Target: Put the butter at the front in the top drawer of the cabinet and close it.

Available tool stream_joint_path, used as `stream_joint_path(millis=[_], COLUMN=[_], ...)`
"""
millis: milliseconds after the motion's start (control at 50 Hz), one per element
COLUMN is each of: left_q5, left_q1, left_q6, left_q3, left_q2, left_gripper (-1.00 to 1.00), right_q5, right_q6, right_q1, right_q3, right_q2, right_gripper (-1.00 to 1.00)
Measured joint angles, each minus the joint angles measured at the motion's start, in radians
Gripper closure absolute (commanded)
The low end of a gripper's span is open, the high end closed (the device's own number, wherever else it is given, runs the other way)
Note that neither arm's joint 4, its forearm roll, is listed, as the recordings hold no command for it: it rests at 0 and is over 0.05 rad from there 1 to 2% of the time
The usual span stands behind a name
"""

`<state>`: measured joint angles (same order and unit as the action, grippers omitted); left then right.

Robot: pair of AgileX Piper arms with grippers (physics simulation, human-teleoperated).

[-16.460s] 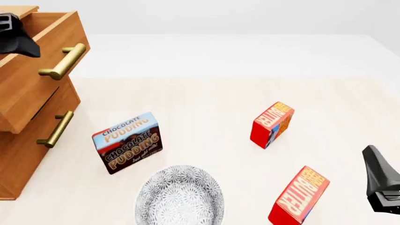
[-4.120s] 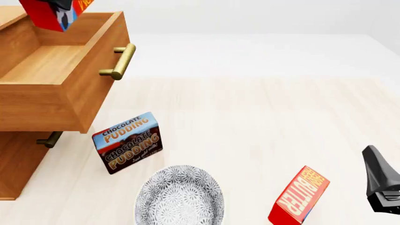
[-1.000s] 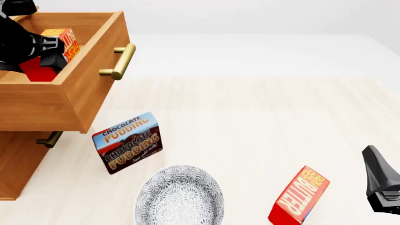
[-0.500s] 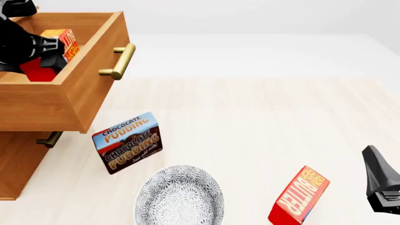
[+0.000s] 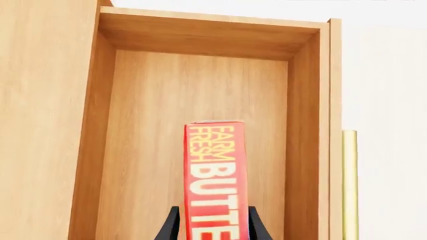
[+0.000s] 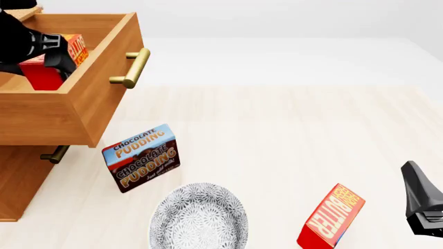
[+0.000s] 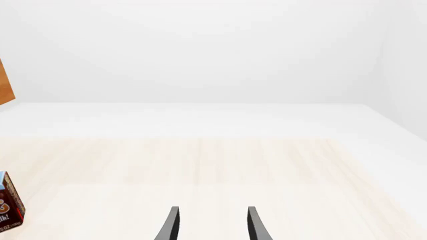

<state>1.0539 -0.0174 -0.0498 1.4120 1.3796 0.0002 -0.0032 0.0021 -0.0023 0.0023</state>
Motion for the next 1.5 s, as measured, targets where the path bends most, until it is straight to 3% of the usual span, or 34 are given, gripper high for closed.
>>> stream_joint_path(millis=[660,1120,1500], left_q5=[0.113,0.163,0.166], left_q1=[-0.003,0.021,0.094], left_q6=[0.051,0.148,0.230], left_q3=[0.118,0.186,0.249], left_q2=[-0.045,-0.096,-0.132], left_gripper=[-1.00,-1.00,-1.00], right_q5=[0.000,0.000,0.000], right_q6=[0.000,0.000,0.000], right_q1=[0.000,0.000,0.000], right_q3=[0.000,0.000,0.000], right_q2=[0.000,0.000,0.000], right_gripper=[-1.00,-1.00,-1.00])
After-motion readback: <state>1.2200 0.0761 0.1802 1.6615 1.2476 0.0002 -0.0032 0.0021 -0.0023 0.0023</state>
